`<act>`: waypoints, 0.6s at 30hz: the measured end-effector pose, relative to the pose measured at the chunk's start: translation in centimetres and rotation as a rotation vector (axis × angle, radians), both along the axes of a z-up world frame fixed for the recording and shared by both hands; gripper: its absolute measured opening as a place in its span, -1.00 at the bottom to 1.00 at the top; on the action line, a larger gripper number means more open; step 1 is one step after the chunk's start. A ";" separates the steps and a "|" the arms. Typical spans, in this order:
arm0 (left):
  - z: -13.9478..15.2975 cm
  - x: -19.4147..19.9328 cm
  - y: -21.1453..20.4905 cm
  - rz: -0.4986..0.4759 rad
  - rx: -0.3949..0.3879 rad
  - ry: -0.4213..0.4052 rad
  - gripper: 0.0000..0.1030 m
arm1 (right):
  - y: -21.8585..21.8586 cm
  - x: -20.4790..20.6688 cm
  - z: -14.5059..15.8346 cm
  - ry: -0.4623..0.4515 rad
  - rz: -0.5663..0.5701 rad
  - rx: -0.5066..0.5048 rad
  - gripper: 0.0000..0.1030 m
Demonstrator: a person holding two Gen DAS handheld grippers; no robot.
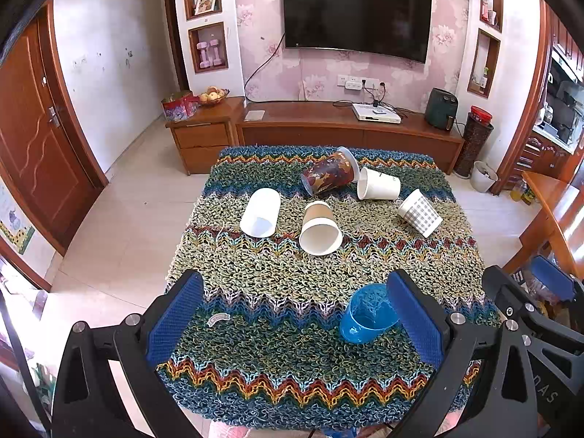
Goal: Flip cup upright
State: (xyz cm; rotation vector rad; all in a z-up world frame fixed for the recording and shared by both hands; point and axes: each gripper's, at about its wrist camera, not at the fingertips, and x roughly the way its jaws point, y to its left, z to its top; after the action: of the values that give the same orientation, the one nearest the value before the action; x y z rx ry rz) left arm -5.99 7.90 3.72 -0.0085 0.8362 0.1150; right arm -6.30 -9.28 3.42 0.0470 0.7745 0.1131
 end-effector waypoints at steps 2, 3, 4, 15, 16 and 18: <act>0.0 0.0 0.1 0.000 -0.005 0.002 0.96 | 0.0 0.1 0.0 0.000 -0.002 -0.001 0.50; 0.0 0.0 0.1 0.001 -0.006 0.003 0.96 | 0.0 0.0 0.0 -0.001 -0.003 -0.001 0.50; 0.0 0.0 0.1 0.001 -0.008 0.003 0.96 | 0.0 0.0 0.0 0.000 -0.002 -0.001 0.50; 0.0 0.0 0.1 0.003 -0.010 0.003 0.96 | -0.1 0.0 0.1 -0.003 -0.013 -0.006 0.50; 0.0 0.0 0.1 0.003 -0.009 0.003 0.96 | -0.1 0.0 0.1 -0.004 -0.014 -0.007 0.50; 0.0 0.0 0.1 0.002 -0.007 0.004 0.96 | -0.1 0.1 0.2 -0.004 -0.017 -0.008 0.50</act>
State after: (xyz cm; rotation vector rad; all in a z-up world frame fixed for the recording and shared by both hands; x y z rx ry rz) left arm -6.04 8.02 3.67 -0.0157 0.8405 0.1145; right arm -6.24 -9.37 3.59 0.0459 0.7704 0.0945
